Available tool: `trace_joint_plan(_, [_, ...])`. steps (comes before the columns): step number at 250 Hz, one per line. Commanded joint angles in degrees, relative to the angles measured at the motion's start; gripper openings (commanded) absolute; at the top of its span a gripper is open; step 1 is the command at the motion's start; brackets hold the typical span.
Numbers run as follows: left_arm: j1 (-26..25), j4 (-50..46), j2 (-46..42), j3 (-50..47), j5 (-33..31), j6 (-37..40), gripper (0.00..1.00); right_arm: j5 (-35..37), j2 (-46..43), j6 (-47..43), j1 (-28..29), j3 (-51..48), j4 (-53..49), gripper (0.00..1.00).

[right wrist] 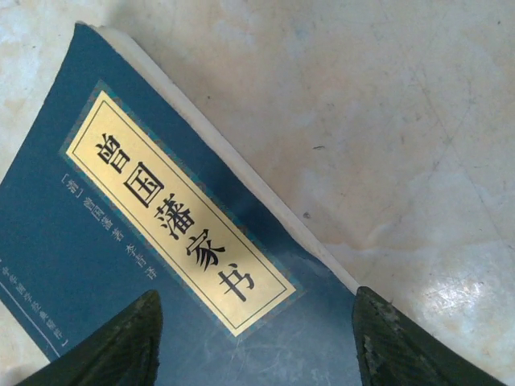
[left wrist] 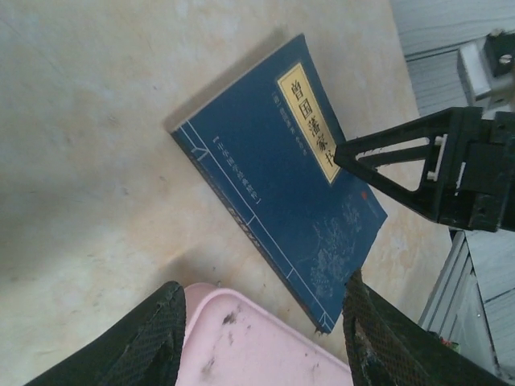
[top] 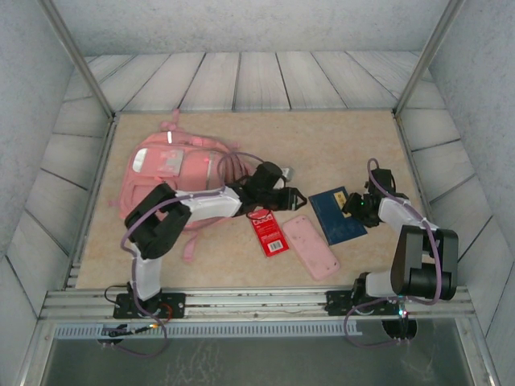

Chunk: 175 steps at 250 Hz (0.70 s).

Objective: Pack the student bag

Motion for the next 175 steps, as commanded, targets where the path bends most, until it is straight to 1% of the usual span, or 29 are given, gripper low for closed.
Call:
trace_joint_plan(1, [-0.42,0.81,2.96,3.25,0.29,-2.47,0.52,0.6,-0.94,1.26,-0.27,-0.75,0.97,0.61])
trace_joint_plan(32, [-0.74,1.49,6.62,4.62,2.13,-3.06,0.48,5.75,-3.55,0.85,-0.32,-0.76,0.78,0.63])
trace_joint_plan(69, [-1.68,-0.31,9.97,7.78,3.19,-2.5,0.48,8.36,-2.41,-0.14,-0.32,0.03,0.57,0.64])
trace_joint_plan(104, [-2.5,0.29,12.48,9.56,4.39,-3.45,0.43,5.46,-0.91,0.34,-0.27,-0.69,1.06,0.63])
trace_joint_plan(139, [-3.41,0.21,14.7,11.56,5.46,-3.94,0.42,1.61,-1.35,1.5,-0.24,-2.53,2.13,0.61])
trace_joint_plan(175, [-3.13,0.11,16.3,12.49,6.01,-4.09,0.42,-1.89,-0.4,1.87,-0.29,-4.56,3.1,0.59])
